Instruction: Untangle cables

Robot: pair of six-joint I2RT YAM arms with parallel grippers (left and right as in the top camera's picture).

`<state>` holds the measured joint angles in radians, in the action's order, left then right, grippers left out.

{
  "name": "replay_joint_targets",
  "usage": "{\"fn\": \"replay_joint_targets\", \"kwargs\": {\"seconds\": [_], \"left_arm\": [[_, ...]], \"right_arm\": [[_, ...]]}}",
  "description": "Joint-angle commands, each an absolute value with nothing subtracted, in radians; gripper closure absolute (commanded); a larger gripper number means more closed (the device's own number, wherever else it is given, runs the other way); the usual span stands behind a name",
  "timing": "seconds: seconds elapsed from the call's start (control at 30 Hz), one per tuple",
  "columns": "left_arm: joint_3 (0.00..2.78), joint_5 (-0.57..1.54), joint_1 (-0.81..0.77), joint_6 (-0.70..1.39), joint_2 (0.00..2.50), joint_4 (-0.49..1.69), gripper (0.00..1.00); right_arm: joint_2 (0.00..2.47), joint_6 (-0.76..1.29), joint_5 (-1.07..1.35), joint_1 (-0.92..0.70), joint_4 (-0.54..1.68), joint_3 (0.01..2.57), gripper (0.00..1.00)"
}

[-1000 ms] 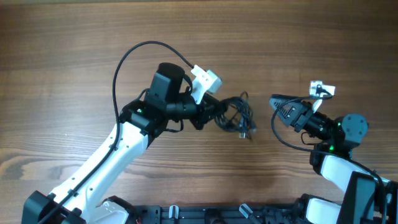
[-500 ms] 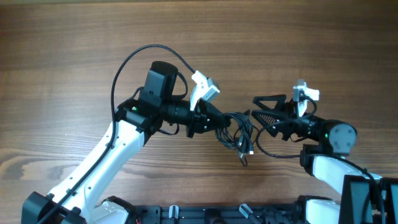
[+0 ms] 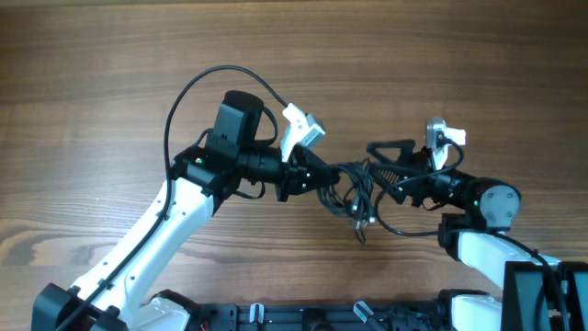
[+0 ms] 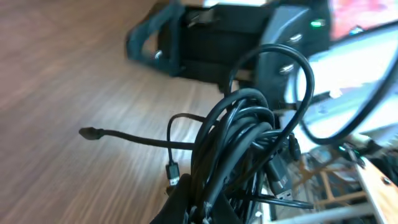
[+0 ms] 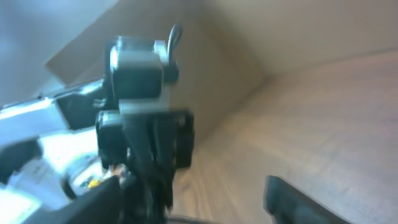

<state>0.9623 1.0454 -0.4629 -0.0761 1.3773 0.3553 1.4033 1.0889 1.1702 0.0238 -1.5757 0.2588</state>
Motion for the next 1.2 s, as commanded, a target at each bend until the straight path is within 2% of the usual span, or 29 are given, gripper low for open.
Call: {"fn": "replay_joint_targets", "kwargs": {"seconds": [0.0,0.07,0.13,0.23,0.3,0.4,0.53,0.93,1.17], "left_arm": [[0.969,0.986,-0.409,-0.044,1.388,0.346,0.96],[0.969,0.987,-0.361,-0.044,1.388,0.346,0.96],[0.969,1.042,-0.315,-0.045,1.388,0.338,0.96],[0.969,1.247,-0.248,-0.08,1.388,0.318,0.96],[0.969,1.376,-0.22,-0.138,1.388,0.318,0.96],[0.969,1.443,-0.219,-0.15,1.388,0.318,0.96],[0.969,1.487,-0.239,-0.15,1.388,0.318,0.96],[0.969,1.468,-0.262,-0.15,1.388,0.319,0.96],[0.969,1.367,-0.326,-0.15,1.389,0.329,0.96]], "right_arm": [[1.402,0.923,0.995,0.02,-1.431,0.407,0.18],[1.402,0.781,1.0,0.02,-1.186,0.552,0.18],[1.402,0.674,1.055,0.02,-1.043,0.654,0.18],[1.402,0.547,1.261,0.02,-0.878,0.765,0.18],[1.402,0.533,1.382,0.018,-0.874,0.772,0.21],[1.402,0.496,1.485,-0.008,-0.87,0.772,0.23],[1.402,0.464,1.49,-0.067,-0.87,0.772,0.23],[1.403,0.519,1.442,-0.132,-0.87,0.772,0.25],[1.403,0.553,1.397,-0.174,-0.87,0.772,0.24]]}}
